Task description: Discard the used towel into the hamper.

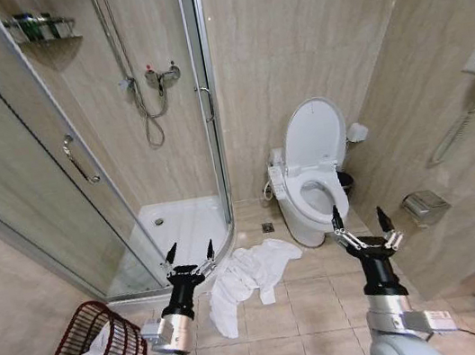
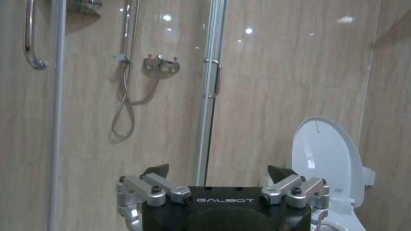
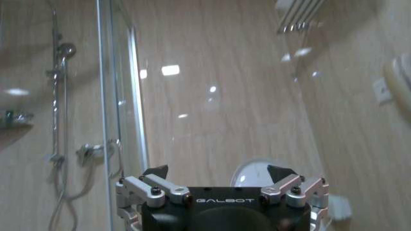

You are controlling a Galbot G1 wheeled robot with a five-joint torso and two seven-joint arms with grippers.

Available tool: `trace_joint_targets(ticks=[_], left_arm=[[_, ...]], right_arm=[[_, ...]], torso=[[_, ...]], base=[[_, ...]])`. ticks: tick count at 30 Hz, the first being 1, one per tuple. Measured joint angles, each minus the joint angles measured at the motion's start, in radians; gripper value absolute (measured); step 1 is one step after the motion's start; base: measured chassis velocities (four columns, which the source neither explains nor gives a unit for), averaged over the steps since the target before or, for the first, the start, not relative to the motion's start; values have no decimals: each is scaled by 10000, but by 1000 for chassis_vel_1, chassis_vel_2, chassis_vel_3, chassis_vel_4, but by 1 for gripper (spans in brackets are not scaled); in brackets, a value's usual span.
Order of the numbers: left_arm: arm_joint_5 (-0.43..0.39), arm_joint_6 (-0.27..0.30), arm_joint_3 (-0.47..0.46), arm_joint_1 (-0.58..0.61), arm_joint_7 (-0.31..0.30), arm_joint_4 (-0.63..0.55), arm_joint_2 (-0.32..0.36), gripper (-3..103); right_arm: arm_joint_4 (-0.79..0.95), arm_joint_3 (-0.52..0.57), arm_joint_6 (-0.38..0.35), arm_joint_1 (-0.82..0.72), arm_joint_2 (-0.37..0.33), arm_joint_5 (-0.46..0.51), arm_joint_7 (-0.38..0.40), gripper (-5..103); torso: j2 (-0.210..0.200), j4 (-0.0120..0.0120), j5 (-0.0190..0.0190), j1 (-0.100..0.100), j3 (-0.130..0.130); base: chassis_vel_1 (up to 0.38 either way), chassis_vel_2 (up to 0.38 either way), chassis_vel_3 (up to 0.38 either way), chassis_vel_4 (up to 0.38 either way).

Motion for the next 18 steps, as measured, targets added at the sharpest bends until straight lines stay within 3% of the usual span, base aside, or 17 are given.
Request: trace_joint_targets(ticks=[6,10,18], left_arm=[[0,0,0,0,0,0,0,100],[0,0,0,0,0,0,0,100],[0,0,0,0,0,1,0,100]], right_arm=[[-967,-27,166,-176,0,321,41,100],[-1868,-52,784,-272,0,133,122,100],[-1870,-37,902,-376,-143,662,-88,100]], torso=[[-319,-1,-3,-151,-173],[-564,-1,0,-257,-307],[-974,0,-2,-454,-522]], base=[[0,0,0,0],[0,0,0,0],[0,0,0,0]])
